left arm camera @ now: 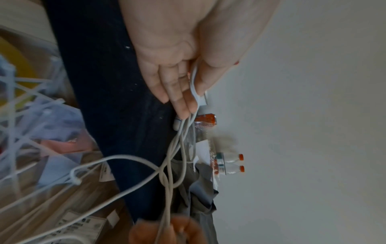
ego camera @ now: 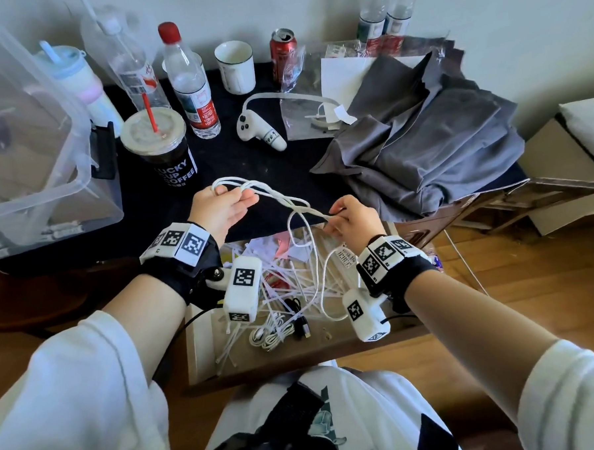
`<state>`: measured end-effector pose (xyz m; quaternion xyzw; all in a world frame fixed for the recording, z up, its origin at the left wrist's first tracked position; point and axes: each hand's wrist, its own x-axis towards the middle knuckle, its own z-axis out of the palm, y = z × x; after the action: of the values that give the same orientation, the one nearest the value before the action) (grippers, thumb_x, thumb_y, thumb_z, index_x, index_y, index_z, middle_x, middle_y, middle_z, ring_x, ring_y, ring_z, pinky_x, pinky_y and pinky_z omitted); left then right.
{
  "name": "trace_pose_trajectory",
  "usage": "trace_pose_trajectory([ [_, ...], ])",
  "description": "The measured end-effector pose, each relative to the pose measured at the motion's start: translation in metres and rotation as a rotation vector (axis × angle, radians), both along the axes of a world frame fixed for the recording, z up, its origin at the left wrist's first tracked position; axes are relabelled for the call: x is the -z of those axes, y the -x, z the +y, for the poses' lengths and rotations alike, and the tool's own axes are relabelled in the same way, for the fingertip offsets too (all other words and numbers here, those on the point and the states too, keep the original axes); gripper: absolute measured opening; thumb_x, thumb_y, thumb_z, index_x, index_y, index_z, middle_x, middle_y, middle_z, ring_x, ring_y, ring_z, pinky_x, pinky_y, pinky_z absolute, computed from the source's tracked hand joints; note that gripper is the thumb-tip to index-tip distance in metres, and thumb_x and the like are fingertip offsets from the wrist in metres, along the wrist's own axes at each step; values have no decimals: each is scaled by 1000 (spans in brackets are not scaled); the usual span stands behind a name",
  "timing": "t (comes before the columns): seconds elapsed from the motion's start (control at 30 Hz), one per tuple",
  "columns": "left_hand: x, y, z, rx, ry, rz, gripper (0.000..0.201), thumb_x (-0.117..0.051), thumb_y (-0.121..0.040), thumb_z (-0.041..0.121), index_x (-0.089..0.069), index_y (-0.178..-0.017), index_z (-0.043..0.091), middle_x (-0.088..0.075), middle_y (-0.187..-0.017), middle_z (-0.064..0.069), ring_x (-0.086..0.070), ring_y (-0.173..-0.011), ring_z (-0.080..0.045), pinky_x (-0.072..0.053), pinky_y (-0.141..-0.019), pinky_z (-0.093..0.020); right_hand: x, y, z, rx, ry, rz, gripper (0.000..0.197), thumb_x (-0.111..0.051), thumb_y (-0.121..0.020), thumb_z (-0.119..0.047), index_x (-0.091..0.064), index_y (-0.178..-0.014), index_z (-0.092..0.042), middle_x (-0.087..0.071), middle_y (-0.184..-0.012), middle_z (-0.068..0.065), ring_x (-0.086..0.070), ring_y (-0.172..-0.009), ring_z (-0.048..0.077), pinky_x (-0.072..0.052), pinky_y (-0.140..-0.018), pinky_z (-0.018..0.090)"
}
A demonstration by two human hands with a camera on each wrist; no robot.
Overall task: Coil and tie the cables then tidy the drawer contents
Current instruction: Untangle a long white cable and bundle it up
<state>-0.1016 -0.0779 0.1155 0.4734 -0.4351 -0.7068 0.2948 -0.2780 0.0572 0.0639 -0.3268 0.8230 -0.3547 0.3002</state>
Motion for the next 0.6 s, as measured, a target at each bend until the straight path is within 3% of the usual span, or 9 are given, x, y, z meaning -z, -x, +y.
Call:
trace_pose_trajectory([
  [0.07, 4, -5, -5, -52, -27, 15, 38, -46, -96, 3, -36, -65, 21, -71, -67, 3, -68, -84, -15, -49, -83, -22, 9, 15, 8, 59, -51, 4, 21, -58, -84, -15, -52, -68, -27, -70, -73, 5, -67, -78, 25, -55, -77, 44],
  [0.17, 7, -10, -8, -61, -21, -9, 38, -46, -96, 2, -36, -65, 21, -71, -72, 0, -68, -84, -15, -49, -81, -20, 17, 31, 23, 117, -206, 58, 17, -59, -86, -14, -54, -71, -22, -66, -64, -6, -66, -80, 18, -52, -78, 30],
  [0.23, 9, -10, -6, -60, 17, -64, 37, -46, -96, 2, -34, -66, 21, -68, -83, -4, -67, -86, -15, -49, -80, -20, 21, 37, 29, 188, -271, 33, 17, -59, -82, -6, -54, -76, -20, -68, -76, 4, -66, -87, 23, -51, -79, 28],
  [0.37, 12, -13, -7, -122, 70, -130, 36, -44, -96, 2, -32, -69, 22, -66, -88, -4, -67, -96, -19, -49, -76, -17, 27, 46, 33, 336, -304, -21, 30, -52, -80, 4, -52, -104, -15, -61, -104, 16, -63, -94, 34, -52, -86, 45],
  [0.43, 12, -19, -11, -133, 70, -131, 36, -43, -96, 2, -32, -68, 22, -65, -89, -4, -66, -100, -23, -49, -81, -18, 34, 52, 37, 389, -317, -39, 28, -50, -80, 3, -51, -100, -17, -59, -106, 18, -63, -95, 40, -52, -87, 49],
  [0.53, 7, -22, -10, 1, 76, -96, 38, -45, -96, 2, -31, -66, 22, -66, -89, -4, -66, -101, -23, -46, -94, -26, 42, 55, 37, 333, -373, -59, 30, -54, -77, 4, -51, -85, -25, -62, -102, 19, -64, -92, 40, -53, -85, 49],
  [0.6, -2, -18, -4, 137, 117, -89, 40, -48, -95, 2, -29, -65, 22, -68, -86, -3, -69, -94, -20, -46, -93, -28, 42, 50, 32, 246, -402, -43, 30, -57, -78, 3, -58, -95, -22, -63, -106, 19, -64, -97, 37, -52, -88, 44],
])
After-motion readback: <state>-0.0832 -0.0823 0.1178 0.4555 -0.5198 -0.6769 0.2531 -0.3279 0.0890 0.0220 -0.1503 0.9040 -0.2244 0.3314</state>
